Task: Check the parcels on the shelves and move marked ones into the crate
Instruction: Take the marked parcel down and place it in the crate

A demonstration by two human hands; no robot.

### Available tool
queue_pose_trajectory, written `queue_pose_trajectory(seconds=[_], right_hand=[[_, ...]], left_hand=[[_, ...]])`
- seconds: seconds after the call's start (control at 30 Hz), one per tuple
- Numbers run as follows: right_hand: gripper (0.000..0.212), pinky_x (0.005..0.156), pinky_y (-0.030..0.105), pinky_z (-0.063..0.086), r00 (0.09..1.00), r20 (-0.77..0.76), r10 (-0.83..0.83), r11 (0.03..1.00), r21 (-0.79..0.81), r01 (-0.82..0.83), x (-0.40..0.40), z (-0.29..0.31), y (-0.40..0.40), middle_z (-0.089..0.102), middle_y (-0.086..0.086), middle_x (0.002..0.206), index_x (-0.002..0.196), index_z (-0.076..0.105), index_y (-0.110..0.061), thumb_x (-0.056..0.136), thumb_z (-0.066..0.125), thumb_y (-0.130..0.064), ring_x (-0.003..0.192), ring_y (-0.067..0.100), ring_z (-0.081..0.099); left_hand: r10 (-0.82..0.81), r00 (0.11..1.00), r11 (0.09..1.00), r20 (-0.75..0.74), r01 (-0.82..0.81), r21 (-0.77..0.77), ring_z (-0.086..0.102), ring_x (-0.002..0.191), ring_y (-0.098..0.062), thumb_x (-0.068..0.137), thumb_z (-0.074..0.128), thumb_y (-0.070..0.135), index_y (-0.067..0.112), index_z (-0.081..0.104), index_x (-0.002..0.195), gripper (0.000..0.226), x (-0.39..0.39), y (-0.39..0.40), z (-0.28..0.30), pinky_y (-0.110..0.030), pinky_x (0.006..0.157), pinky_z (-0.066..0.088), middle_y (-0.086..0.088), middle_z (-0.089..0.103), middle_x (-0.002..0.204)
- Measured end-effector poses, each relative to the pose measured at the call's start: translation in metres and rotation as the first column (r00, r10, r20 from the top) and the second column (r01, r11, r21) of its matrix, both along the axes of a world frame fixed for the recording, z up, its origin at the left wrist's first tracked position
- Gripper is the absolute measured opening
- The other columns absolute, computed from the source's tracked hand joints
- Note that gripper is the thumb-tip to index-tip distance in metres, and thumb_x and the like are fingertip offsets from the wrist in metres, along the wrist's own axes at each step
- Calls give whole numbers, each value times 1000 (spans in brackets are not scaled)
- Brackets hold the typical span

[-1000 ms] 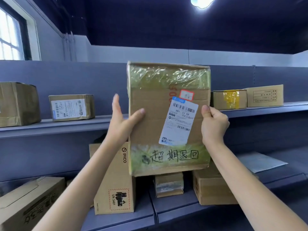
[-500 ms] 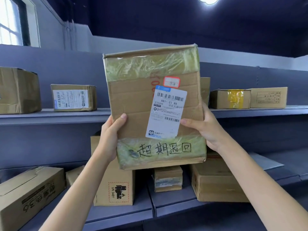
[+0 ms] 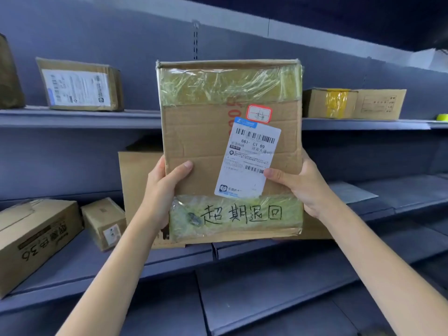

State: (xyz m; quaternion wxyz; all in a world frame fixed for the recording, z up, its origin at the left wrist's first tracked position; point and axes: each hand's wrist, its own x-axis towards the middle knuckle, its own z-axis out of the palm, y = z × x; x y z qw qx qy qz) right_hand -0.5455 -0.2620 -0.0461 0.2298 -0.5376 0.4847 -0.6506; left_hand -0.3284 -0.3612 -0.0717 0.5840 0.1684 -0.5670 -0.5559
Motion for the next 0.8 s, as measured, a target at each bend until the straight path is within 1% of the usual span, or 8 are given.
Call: queue_pose_trajectory(seconds=[0.1, 0.17, 0.23, 0.3, 0.4, 0.53, 0.63, 0.8], right_hand=[[65, 81, 27, 55, 998, 21, -51, 998, 38, 51, -1, -18, 10, 68, -7, 103, 111, 52, -27, 51, 77, -20, 93, 6, 66], [69, 83, 33, 53, 995, 61, -81, 994, 74, 77, -3, -30, 18, 70, -4, 102, 113, 55, -20, 48, 78, -21, 96, 12, 67], [74, 84, 36, 52, 989, 84, -118, 989, 97, 110, -3, -41, 26, 70, -1, 103, 116, 56, -14, 46, 79, -23, 98, 16, 67], [68, 83, 33, 53, 984, 96, -152, 984, 103, 143, -5, -54, 36, 71, -3, 101, 112, 58, -15, 48, 78, -23, 96, 13, 67], [54, 76, 25, 56, 977, 106, -185, 979, 107, 174, -10, -71, 50, 71, -8, 93, 104, 59, -19, 53, 76, -20, 88, 7, 69], [46, 73, 22, 56, 965, 129, -228, 968, 142, 209, -27, -95, 65, 73, -14, 82, 97, 59, -24, 54, 75, -18, 81, 3, 68], [43, 73, 22, 57, 956, 157, -249, 960, 168, 222, -48, -117, 73, 72, -13, 84, 95, 59, -26, 57, 76, -16, 81, 3, 68], [37, 72, 25, 57, 943, 217, -253, 948, 251, 196, -102, -156, 85, 71, -10, 88, 95, 60, -26, 70, 74, -2, 82, 6, 68]], left_hand=[[-14, 998, 1000, 58, 13, 15, 70, 81, -13, 82, 65, 8, 25, 60, 97, 24, -2, 7, -14, -31, 70, 56, 6, 74, 87], [-32, 995, 999, 90, 30, 20, 70, 76, -12, 81, 64, 1, 24, 59, 96, 28, -4, 13, -23, -27, 64, 57, 7, 74, 82], [-59, 991, 998, 118, 56, 35, 70, 76, -13, 80, 63, -2, 23, 58, 97, 31, -7, 20, -30, -27, 63, 57, 7, 74, 81], [-91, 985, 996, 149, 86, 39, 70, 78, -14, 80, 64, -3, 24, 58, 98, 32, -9, 25, -38, -29, 65, 58, 7, 74, 83], [-126, 977, 991, 174, 118, 58, 71, 79, -14, 81, 63, -2, 24, 58, 98, 31, -17, 34, -51, -28, 63, 57, 6, 74, 84], [-163, 965, 980, 203, 135, 147, 71, 78, -14, 82, 61, -3, 22, 58, 100, 31, -37, 47, -70, -28, 63, 57, 5, 74, 85], [-181, 955, 972, 237, 137, 191, 71, 77, -13, 82, 61, -3, 22, 58, 101, 31, -60, 55, -83, -27, 63, 57, 5, 74, 85], [-188, 940, 956, 285, 109, 273, 71, 76, -11, 84, 60, -3, 23, 56, 102, 32, -113, 76, -114, -24, 61, 56, 6, 74, 84]])
